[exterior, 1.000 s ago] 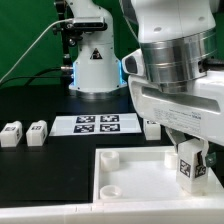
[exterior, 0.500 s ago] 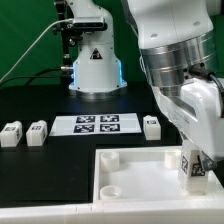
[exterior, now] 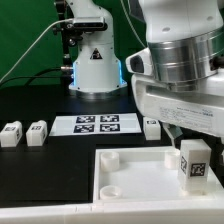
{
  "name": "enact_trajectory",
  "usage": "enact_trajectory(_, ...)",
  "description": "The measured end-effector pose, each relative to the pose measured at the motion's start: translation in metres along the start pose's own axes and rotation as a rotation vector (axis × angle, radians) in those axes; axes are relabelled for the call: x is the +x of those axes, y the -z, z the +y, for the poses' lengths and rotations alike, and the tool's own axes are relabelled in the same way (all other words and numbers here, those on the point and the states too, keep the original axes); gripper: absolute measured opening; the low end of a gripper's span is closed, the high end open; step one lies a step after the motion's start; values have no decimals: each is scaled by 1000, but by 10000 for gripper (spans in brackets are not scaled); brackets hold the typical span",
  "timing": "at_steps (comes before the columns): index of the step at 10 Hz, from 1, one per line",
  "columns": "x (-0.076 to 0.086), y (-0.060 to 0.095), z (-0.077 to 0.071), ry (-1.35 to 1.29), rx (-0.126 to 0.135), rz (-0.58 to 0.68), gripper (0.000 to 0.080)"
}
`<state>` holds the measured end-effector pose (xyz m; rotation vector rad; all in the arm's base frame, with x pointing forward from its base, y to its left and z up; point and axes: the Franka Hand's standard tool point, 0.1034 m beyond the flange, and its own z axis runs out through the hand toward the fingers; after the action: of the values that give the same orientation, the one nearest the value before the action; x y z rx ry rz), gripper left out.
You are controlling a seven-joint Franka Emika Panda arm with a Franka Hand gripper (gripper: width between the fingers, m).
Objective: Assemble one leg
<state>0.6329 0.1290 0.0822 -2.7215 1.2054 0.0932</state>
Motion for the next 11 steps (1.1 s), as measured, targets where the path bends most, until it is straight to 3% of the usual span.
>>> enact_trajectory(4,3,-1,3,495,-9,4,649)
enact_trajectory(5,9,0,4,686,-38,21,649)
enact_trajectory(6,11,0,4,792,-46,25,649)
enact_trajectory(8,10,0,4,777,-44,24,649)
enact_trajectory(9,11,0,5,785,-45,24,562)
enact_trajectory(10,11,0,4,783,-45,24,424)
enact_trajectory(11,10,0,4,680,-39,24,424)
